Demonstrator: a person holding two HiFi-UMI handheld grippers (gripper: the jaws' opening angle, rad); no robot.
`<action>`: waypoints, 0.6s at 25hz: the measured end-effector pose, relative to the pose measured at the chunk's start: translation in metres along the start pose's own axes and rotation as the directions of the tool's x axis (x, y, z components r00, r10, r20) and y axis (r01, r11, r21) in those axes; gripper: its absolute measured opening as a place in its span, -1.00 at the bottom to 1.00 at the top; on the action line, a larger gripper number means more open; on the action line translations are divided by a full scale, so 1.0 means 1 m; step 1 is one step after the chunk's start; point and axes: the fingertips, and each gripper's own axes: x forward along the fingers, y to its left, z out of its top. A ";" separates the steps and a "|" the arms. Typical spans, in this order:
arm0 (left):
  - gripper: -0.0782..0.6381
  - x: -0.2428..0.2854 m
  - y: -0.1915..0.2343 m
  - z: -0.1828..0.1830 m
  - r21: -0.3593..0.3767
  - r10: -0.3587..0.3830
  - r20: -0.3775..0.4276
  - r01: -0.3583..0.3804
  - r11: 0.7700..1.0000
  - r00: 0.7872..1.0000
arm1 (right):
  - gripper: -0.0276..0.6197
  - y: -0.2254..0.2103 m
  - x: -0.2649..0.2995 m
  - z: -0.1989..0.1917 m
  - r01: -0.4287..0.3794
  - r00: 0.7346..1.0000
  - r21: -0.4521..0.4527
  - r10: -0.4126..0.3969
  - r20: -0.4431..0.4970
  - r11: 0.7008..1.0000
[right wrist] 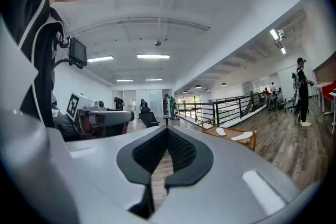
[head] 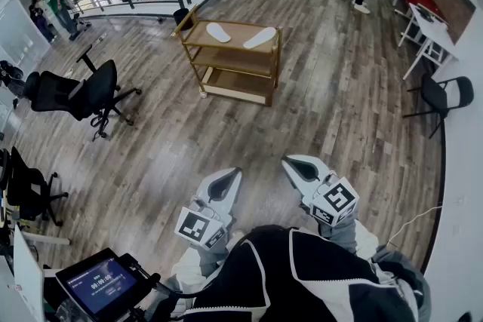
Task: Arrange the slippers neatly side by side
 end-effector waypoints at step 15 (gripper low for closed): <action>-0.73 -0.012 -0.014 -0.021 -0.044 -0.025 -0.032 0.023 0.999 0.999 | -0.90 0.022 -0.015 -0.008 0.001 1.000 0.004 -0.001 0.012 1.000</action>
